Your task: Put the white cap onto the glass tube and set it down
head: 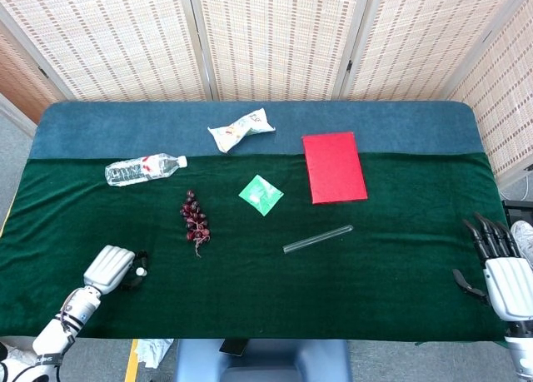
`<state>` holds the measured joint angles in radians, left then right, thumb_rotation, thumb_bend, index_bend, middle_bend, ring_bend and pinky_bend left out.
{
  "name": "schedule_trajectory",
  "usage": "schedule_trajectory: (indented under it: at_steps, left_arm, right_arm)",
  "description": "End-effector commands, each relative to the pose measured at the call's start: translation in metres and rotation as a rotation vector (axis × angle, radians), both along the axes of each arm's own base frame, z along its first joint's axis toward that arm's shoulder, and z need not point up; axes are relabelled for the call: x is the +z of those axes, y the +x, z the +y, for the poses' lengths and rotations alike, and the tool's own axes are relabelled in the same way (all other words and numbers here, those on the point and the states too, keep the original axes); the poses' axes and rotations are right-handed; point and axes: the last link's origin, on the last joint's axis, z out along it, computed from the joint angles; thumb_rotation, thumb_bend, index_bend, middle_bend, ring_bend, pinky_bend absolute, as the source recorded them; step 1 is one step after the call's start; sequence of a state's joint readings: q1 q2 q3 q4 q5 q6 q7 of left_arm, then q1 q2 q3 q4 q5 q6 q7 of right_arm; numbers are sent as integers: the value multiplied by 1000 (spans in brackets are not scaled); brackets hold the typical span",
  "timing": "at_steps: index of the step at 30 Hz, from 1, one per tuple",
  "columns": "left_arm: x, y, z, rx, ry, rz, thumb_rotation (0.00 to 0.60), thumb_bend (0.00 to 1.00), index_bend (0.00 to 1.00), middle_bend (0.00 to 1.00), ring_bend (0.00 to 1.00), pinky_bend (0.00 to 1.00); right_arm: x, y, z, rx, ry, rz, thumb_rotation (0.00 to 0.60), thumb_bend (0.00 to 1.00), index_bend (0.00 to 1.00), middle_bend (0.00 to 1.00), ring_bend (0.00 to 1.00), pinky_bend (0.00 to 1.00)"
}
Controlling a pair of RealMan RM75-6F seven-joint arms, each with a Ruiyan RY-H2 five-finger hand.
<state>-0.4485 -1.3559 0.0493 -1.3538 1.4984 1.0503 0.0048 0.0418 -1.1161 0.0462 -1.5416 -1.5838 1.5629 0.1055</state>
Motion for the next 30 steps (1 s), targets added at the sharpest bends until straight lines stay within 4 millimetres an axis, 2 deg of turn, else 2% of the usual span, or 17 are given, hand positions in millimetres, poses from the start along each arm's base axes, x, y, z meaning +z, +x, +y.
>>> schedule_trajectory:
  at_steps: [1, 16, 24, 30]
  left_arm:
    - [-1, 0, 1, -1, -2, 7, 600, 359, 502, 1000, 944, 934]
    - [0, -1, 3, 5, -1, 18, 600, 390, 536, 1000, 945, 934]
    - [4, 0, 5, 5, 16, -3, 600, 411, 610, 1000, 945, 934]
    - [19, 9, 9, -10, 58, -52, 600, 425, 636, 1000, 945, 934]
  right_arm:
    - [0, 0, 0, 0, 1, 0, 600, 359, 0, 0, 8, 0]
    - [0, -1, 0, -6, 1, 1, 600, 359, 0, 0, 8, 0]
    - [-1, 0, -1, 0, 5, 1, 600, 360, 0, 0, 13, 0]
    - [-9, 15, -18, 63, 69, 4, 600, 359, 0, 16, 56, 0]
